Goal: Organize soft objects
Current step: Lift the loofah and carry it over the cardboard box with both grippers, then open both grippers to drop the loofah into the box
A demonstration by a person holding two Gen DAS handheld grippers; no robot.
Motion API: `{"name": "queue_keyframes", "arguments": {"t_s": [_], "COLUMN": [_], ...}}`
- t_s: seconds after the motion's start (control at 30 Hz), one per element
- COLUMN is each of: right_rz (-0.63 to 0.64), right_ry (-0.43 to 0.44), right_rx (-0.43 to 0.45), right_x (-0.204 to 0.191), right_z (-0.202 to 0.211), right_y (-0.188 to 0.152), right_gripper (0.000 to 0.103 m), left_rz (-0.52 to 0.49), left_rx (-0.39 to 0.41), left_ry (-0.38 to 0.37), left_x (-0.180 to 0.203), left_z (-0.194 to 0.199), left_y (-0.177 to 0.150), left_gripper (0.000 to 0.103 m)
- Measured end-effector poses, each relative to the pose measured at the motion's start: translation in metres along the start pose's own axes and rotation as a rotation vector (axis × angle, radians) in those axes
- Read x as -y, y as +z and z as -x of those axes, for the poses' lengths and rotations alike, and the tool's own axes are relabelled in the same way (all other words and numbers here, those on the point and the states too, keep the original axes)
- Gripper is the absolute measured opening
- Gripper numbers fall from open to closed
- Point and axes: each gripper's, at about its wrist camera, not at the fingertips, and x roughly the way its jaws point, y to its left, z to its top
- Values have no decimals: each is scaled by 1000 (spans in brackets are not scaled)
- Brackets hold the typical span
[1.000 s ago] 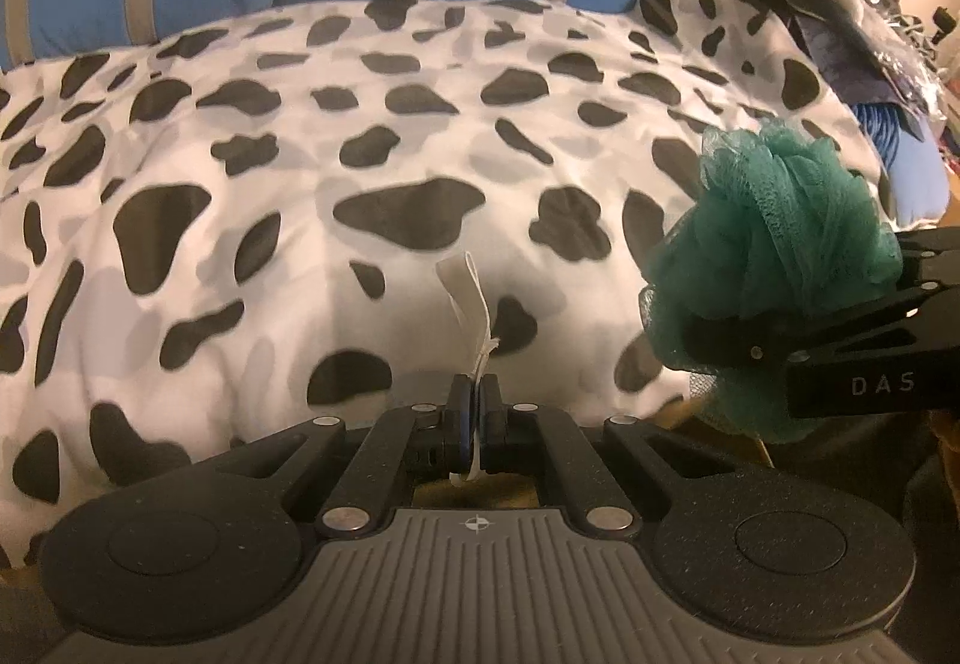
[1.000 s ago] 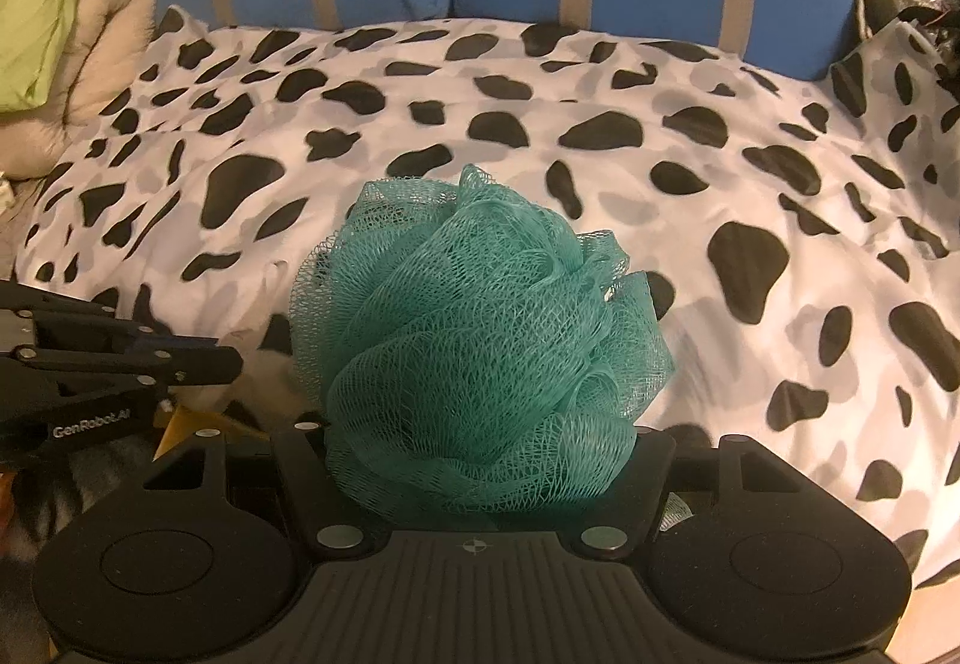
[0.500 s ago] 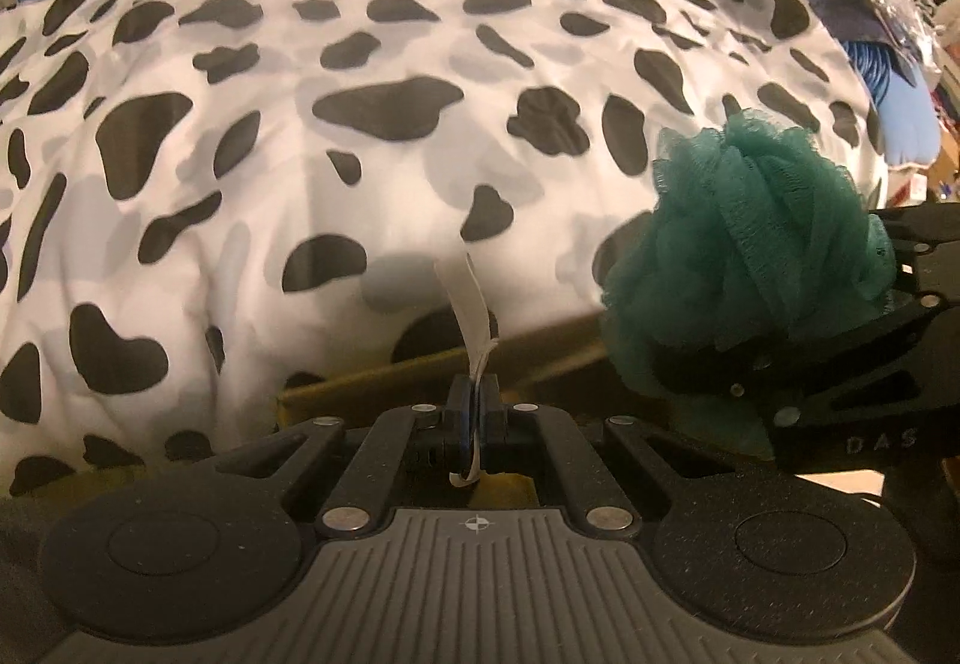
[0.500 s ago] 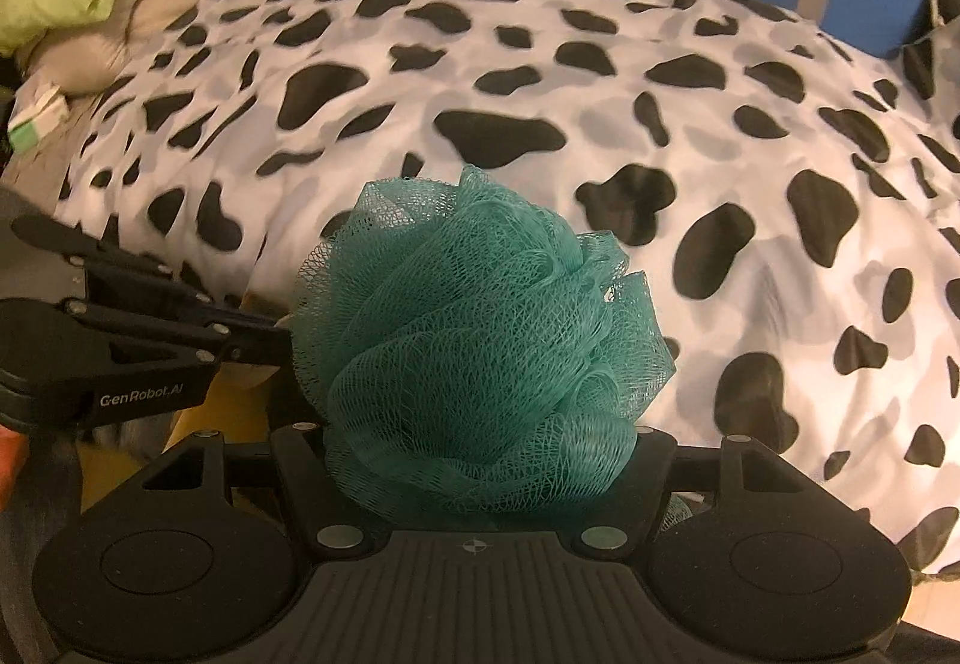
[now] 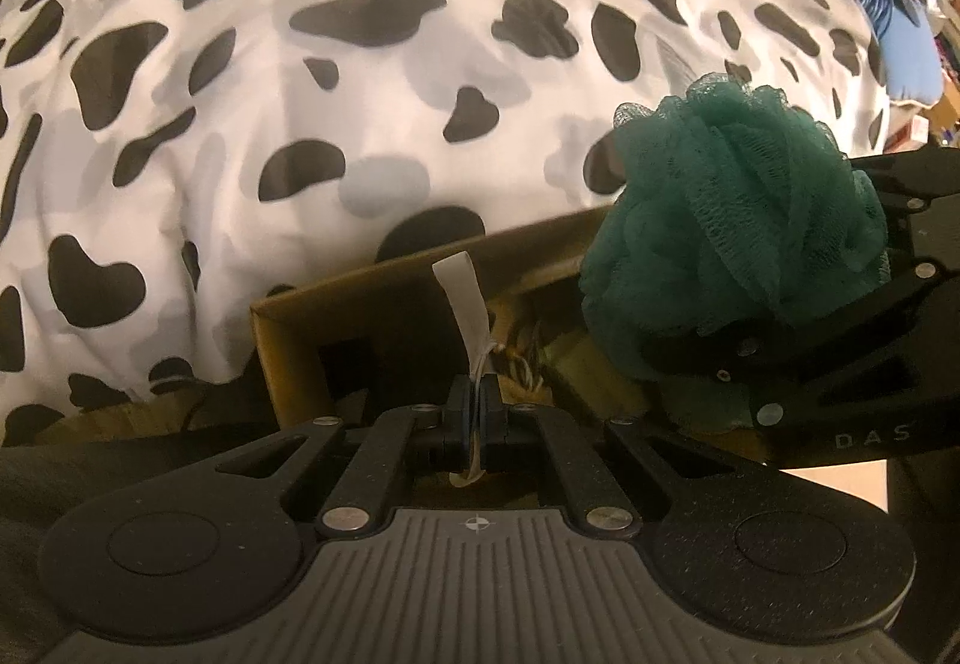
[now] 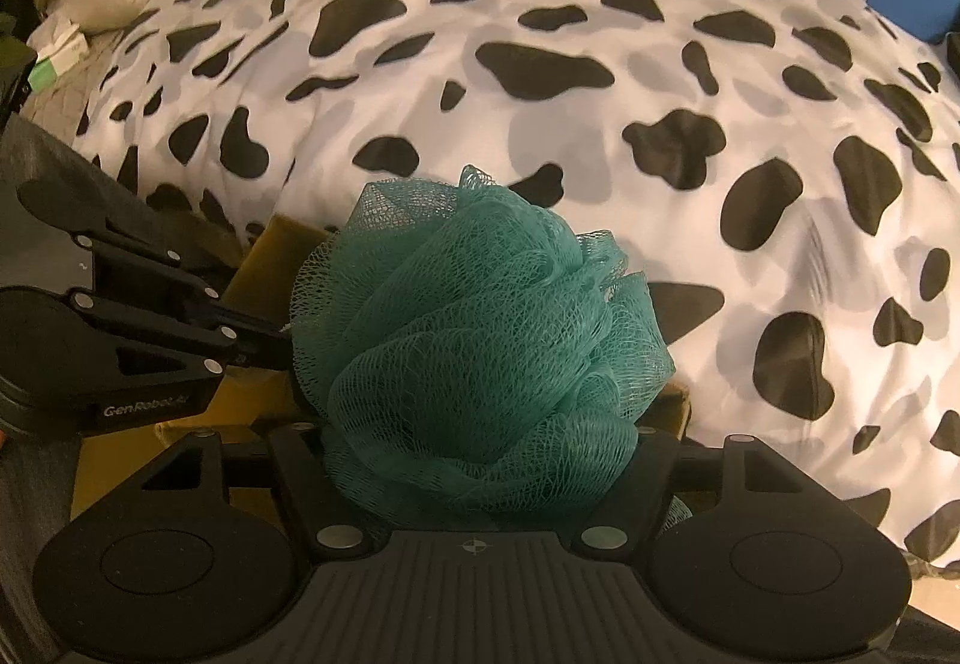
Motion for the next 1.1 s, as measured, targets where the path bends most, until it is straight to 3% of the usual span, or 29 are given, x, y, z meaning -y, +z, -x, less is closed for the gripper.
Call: {"name": "queue_keyframes", "arguments": {"t_s": [0.27, 0.73, 0.83, 0.87, 0.93, 0.97, 1.0, 1.1], "right_rz": [21, 23, 23, 25, 32, 39, 49, 64], "right_ry": [1, 2, 0, -4, -15, -22, -32, -33], "right_rx": [-68, -75, -74, -71, -74, -75, -76, -92], "right_x": [-4, -5, -5, -5, -6, -7, -9, -10], "right_z": [-10, -10, -10, -10, -11, -12, -12, -15], "right_y": [-3, -3, -3, -3, -2, -2, -3, -3], "right_gripper": [73, 74, 80, 85, 95, 103, 103, 103], "left_rz": [-4, 2, 8, 19, 41, 52, 59, 66], "left_rx": [-41, -43, -42, -45, -55, -59, -59, -60], "left_ry": [12, 19, 26, 32, 38, 44, 54, 62], "left_x": [2, 1, 0, -1, -5, -6, -8, -9], "left_z": [-5, -5, -5, -6, -8, -9, -9, -10], "left_y": [-1, 0, 1, 2, 3, 3, 3, 4], "left_gripper": [3, 3, 4, 6, 25, 45, 56, 71]}}
